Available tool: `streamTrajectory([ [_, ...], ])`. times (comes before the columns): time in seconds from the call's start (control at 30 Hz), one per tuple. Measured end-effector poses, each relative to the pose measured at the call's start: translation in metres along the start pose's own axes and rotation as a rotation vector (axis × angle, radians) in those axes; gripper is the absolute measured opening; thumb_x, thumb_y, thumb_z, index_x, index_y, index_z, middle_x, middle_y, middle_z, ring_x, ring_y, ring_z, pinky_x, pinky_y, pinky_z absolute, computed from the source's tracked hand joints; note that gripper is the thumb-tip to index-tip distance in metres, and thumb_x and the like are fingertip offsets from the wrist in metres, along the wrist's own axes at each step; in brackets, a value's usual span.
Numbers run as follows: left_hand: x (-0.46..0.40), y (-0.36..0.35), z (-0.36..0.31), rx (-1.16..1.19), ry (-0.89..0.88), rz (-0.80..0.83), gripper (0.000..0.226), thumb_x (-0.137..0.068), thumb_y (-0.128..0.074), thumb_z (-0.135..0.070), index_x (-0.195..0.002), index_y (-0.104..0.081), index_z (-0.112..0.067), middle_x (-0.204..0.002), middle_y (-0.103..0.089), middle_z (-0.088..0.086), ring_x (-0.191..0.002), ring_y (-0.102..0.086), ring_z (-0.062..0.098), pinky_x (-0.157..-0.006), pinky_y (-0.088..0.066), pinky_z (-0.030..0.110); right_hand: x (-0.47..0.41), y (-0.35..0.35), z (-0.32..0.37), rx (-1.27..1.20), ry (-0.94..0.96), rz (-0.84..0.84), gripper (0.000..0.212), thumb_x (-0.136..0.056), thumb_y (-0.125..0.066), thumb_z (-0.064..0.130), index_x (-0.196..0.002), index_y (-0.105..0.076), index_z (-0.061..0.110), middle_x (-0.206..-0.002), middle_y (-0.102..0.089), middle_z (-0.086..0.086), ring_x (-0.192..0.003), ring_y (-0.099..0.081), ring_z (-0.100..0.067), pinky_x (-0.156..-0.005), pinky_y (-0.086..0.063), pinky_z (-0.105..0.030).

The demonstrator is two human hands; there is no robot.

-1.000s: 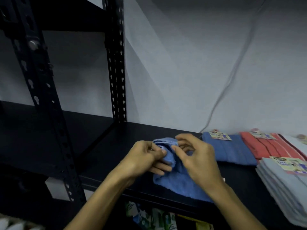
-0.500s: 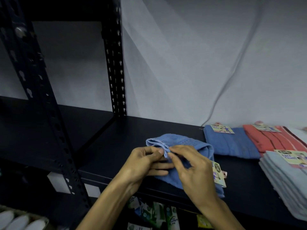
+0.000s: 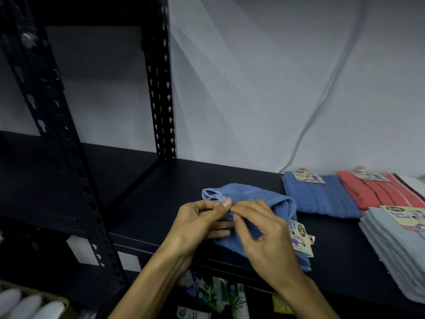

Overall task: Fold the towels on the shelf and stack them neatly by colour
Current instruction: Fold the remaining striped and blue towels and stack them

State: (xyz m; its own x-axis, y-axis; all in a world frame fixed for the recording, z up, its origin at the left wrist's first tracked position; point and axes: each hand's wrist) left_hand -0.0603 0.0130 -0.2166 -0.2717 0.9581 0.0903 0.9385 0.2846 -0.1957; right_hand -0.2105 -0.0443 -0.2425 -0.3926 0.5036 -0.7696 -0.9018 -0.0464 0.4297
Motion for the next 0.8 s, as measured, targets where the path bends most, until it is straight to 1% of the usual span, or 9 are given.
streamTrajectory([
  [0.1, -0.001, 0.004, -0.005, -0.001, -0.001, 0.002, 0.039, -0.089, -0.075, -0.020, -0.110, -0.065, 0.010, -0.096, -0.077, 0.020, -0.093, -0.076, 0.030, -0.075, -0.063, 0.029, -0.001, 0.005, 0.005, -0.206, -0.194, 0.027, 0.034, -0.095, -0.056, -0.008, -0.109, -0.071, 0.019, -0.108, -0.071, 0.012, -0.109, -0.065, -0.010, -0.094, -0.051, -0.022],
  [0.2, -0.005, 0.008, -0.010, -0.039, 0.021, -0.029, 0.029, -0.092, -0.071, -0.008, -0.111, -0.062, 0.012, -0.093, -0.076, 0.024, -0.089, -0.076, 0.033, -0.074, -0.064, 0.030, -0.004, 0.015, 0.005, -0.330, -0.361, 0.013, 0.031, -0.097, -0.055, -0.004, -0.110, -0.065, 0.022, -0.109, -0.071, 0.008, -0.111, -0.066, -0.013, -0.097, -0.052, -0.029],
  [0.27, -0.009, 0.011, -0.015, -0.048, 0.002, -0.082, 0.019, -0.094, -0.066, -0.002, -0.110, -0.059, 0.007, -0.087, -0.075, 0.025, -0.081, -0.077, 0.034, -0.067, -0.064, 0.030, 0.000, 0.029, 0.003, -0.124, -0.341, -0.002, 0.027, -0.092, -0.066, 0.007, -0.110, -0.063, 0.027, -0.112, -0.064, 0.013, -0.114, -0.059, -0.011, -0.097, -0.048, -0.026],
  [0.33, -0.017, 0.017, -0.023, -0.057, -0.058, -0.158, 0.016, -0.095, -0.062, 0.003, -0.109, -0.054, -0.002, -0.078, -0.074, 0.024, -0.068, -0.075, 0.033, -0.058, -0.062, 0.030, 0.013, 0.046, -0.002, 0.126, -0.321, 0.053, 0.031, -0.083, -0.076, 0.024, -0.108, -0.058, 0.031, -0.112, -0.053, 0.017, -0.113, -0.049, -0.005, -0.094, -0.041, -0.019],
  [0.4, -0.026, 0.028, -0.030, -0.131, -0.130, -0.221, 0.016, -0.095, -0.058, 0.004, -0.102, -0.055, -0.010, -0.070, -0.071, 0.015, -0.056, -0.071, 0.026, -0.050, -0.057, 0.027, 0.031, 0.059, -0.012, 0.326, -0.330, 0.125, 0.042, -0.075, -0.084, 0.030, -0.106, -0.056, 0.029, -0.108, -0.046, 0.013, -0.103, -0.041, -0.007, -0.086, -0.038, -0.023],
  [0.47, -0.035, 0.039, -0.036, -0.254, -0.175, -0.247, 0.017, -0.096, -0.055, 0.003, -0.089, -0.063, -0.011, -0.065, -0.065, 0.006, -0.049, -0.063, 0.015, -0.045, -0.047, 0.021, 0.045, 0.066, -0.025, 0.400, -0.373, 0.131, 0.046, -0.073, -0.086, 0.022, -0.107, -0.056, 0.024, -0.106, -0.042, 0.009, -0.098, -0.039, -0.011, -0.080, -0.033, -0.023],
  [0.57, -0.047, 0.054, -0.043, -0.287, -0.152, -0.291, 0.025, -0.095, -0.053, 0.001, -0.080, -0.072, -0.005, -0.060, -0.064, 0.001, -0.047, -0.052, 0.010, -0.044, -0.039, 0.019, 0.051, 0.068, -0.038, 0.437, -0.396, 0.136, 0.033, -0.080, -0.079, 0.013, -0.101, -0.056, 0.021, -0.101, -0.043, 0.009, -0.094, -0.043, -0.013, -0.073, -0.034, -0.024],
  [0.7, -0.058, 0.072, -0.049, -0.317, -0.114, -0.412, 0.019, -0.092, -0.059, -0.007, -0.085, -0.076, -0.005, -0.076, -0.066, 0.011, -0.052, -0.052, 0.011, -0.055, -0.046, 0.025, 0.043, 0.079, -0.057, 0.501, -0.243, 0.293, 0.016, -0.084, -0.075, 0.009, -0.087, -0.063, 0.019, -0.088, -0.050, 0.014, -0.085, -0.048, -0.013, -0.069, -0.047, -0.035],
  [0.8, -0.060, 0.091, -0.048, -0.366, -0.101, -0.436, 0.011, -0.090, -0.068, -0.011, -0.090, -0.077, -0.003, -0.083, -0.069, 0.016, -0.057, -0.057, 0.013, -0.057, -0.048, 0.025, 0.039, 0.099, -0.085, 0.546, -0.136, 0.349, 0.029, -0.081, -0.073, -0.006, -0.088, -0.064, 0.021, -0.087, -0.057, 0.011, -0.081, -0.058, -0.020, -0.070, -0.045, -0.032],
])
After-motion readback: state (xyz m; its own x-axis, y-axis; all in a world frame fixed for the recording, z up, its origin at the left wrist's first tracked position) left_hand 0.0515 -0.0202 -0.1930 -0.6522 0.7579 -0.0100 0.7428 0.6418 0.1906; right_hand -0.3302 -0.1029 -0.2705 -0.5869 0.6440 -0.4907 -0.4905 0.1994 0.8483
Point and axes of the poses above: each hand's wrist, its own x-axis away from the middle knuckle, its own y-axis out of the back of the hand, z = x × y
